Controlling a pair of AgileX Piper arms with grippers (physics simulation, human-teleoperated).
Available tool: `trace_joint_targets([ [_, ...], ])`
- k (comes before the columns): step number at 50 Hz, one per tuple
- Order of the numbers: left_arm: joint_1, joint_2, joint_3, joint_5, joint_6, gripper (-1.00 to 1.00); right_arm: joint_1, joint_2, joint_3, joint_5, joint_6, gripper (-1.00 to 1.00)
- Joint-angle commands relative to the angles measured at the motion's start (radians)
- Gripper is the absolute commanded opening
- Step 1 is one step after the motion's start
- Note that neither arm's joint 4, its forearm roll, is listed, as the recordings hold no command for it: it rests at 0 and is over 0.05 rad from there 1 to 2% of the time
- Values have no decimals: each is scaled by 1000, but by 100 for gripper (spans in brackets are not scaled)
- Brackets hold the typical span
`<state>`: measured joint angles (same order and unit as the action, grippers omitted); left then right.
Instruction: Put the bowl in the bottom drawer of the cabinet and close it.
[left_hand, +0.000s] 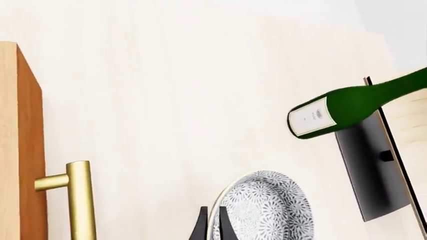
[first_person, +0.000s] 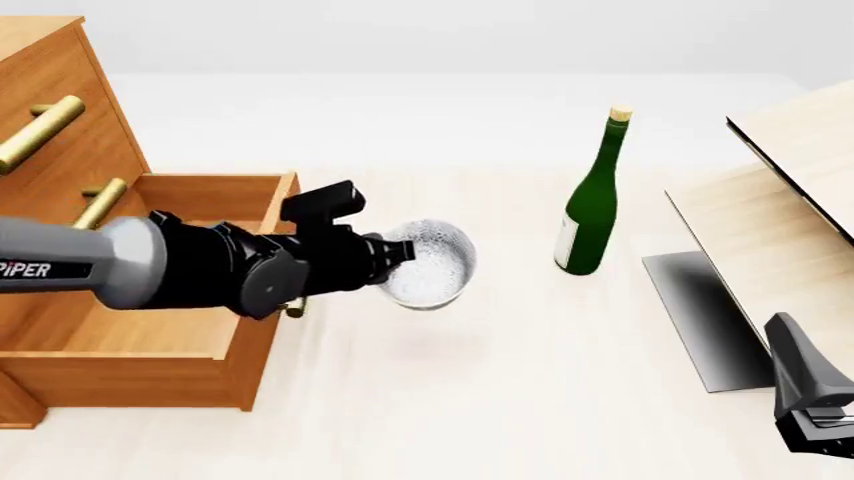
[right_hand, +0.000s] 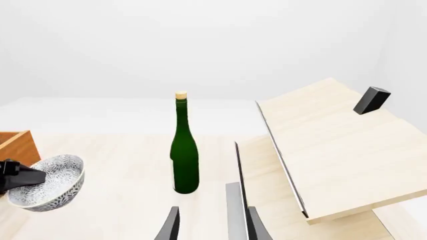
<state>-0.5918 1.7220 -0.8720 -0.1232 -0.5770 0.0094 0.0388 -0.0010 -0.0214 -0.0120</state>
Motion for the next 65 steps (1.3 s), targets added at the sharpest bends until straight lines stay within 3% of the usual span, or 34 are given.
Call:
trace_joint_targets([
  [1,53,-142,74,59,30,-100,0,0,0,0,0,100],
  [15,49,-275,110,159,64,-100,0,1,0,0,0,100],
  [35,121,-556,168,317,96,-100,0,0,0,0,0,100],
  [44,196,-672,175,414,126,-100,0,1,0,0,0,100],
  [65,302,-831,220,488,113,-100,0,0,0,0,0,100],
])
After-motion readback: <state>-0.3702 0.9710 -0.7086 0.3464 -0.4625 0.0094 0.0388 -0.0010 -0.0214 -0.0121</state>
